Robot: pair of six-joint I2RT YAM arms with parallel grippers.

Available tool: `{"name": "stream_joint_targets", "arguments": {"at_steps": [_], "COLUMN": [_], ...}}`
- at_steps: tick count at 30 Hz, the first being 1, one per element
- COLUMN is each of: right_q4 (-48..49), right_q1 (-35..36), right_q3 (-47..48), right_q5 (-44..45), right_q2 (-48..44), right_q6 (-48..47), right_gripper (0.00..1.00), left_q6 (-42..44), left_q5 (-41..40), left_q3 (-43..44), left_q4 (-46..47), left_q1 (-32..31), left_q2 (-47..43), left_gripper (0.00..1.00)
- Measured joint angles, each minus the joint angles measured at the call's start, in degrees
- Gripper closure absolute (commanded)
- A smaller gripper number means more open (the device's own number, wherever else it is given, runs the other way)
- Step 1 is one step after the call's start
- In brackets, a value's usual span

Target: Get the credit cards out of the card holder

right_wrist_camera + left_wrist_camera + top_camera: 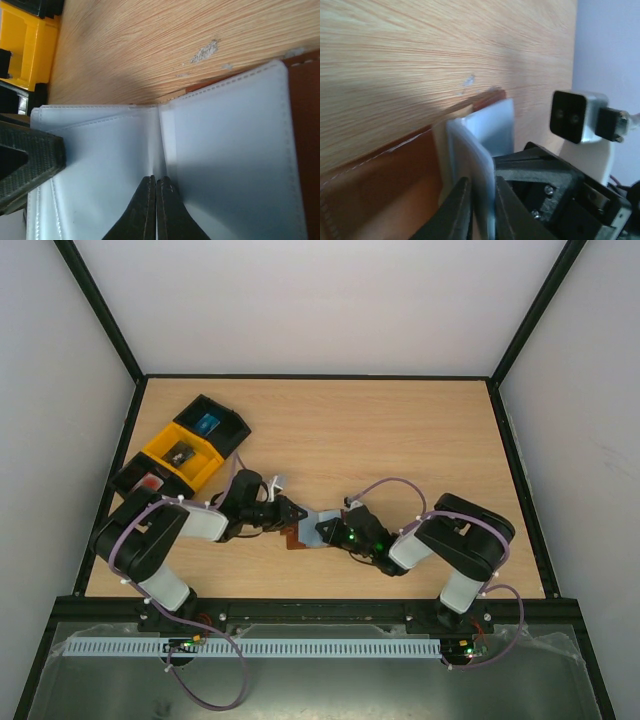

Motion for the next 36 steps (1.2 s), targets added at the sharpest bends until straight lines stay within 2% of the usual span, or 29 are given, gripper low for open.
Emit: {"name": "stream_joint_targets", "arguments": {"at_steps": [2, 9, 11, 12, 13, 15, 16, 20, 21, 22, 23, 25, 27, 30, 33, 34, 36], "right_q4": [1.9, 7.28, 8.55, 9.07, 9.84, 10.78, 11.02, 11.26, 10.97, 10.43, 9.55, 7.67, 4.31, -1.66, -8.72, -12.24, -19.06], "right_q1": [0.0, 0.0, 0.0, 0.0, -0.02, -0.02, -0.07, -0.28, -0.42, -0.48, -0.5, -0.63, -0.85, -1.05, -1.22, -1.22, -1.25], "right_q3": [-0.44, -1.55, -1.57, -1.62, -1.68, -1.75, -1.79, -2.14, -2.34, -2.54, -2.69, -2.89, -2.95, -2.89, -2.75, -2.51, -1.84], "right_q5": [-0.22, -1.44, -1.86, -2.05, -2.43, -2.78, -2.93, -3.04, -2.91, -2.73, -2.49, -1.99, -0.92, 1.6, 4.42, 5.88, 9.03], "right_q2": [0.81, 3.02, 3.72, 4.0, 4.35, 4.87, 4.98, 4.79, 4.37, 3.69, 2.73, 0.44, -3.32, -10.01, -16.61, -19.58, -25.75], "right_q6": [0.52, 2.62, 3.17, 3.45, 3.8, 4.28, 4.5, 5.05, 5.09, 5.05, 4.94, 4.66, 3.54, 1.22, -0.28, -1.4, -2.86], "right_gripper": [0.98, 0.98, 0.98, 0.98, 0.98, 0.98, 0.98, 0.97, 0.96, 0.94, 0.9, 0.83, 0.71, 0.43, 0.13, 0.01, 0.02], "left_q6": [-0.96, -3.39, -3.89, -4.31, -4.24, -5.01, -5.22, -4.37, -3.85, -3.32, -2.93, -1.31, -0.2, 2.78, 6.27, 6.99, 8.48], "left_q5": [0.66, 1.36, 1.55, 1.79, 1.97, 2.4, 2.49, 2.16, 1.79, 1.36, 0.85, -0.02, -1.46, -4.94, -8.79, -10.4, -13.46], "left_q3": [-0.33, -1.38, -1.38, -1.38, -1.38, -1.38, -1.38, -1.11, -0.92, -0.76, -0.61, -0.39, 0.5, 3.06, 5.51, 6.19, 7.04], "left_q4": [1.68, 4.07, 4.35, 4.59, 4.83, 5.55, 5.64, 4.35, 3.15, 2.08, 0.83, -1.53, -5.09, -12.13, -18.29, -20.41, -24.22], "left_q1": [-0.15, -0.44, -0.48, -0.48, -0.48, -0.48, -0.48, -0.48, -0.46, -0.42, -0.28, 0.13, 0.76, 1.6, 1.88, 1.9, 1.95], "left_q2": [0.0, -0.11, -0.13, -0.13, -0.13, -0.13, -0.13, -0.59, -1.05, -1.6, -2.29, -4.02, -6.29, -10.05, -13.9, -15.76, -20.17], "left_gripper": [0.97, 0.96, 0.71, 0.67, 0.72, 0.94, 0.97, 0.97, 0.89, 0.75, 0.52, 0.44, 0.41, 0.28, 0.03, 0.0, 0.0]}}
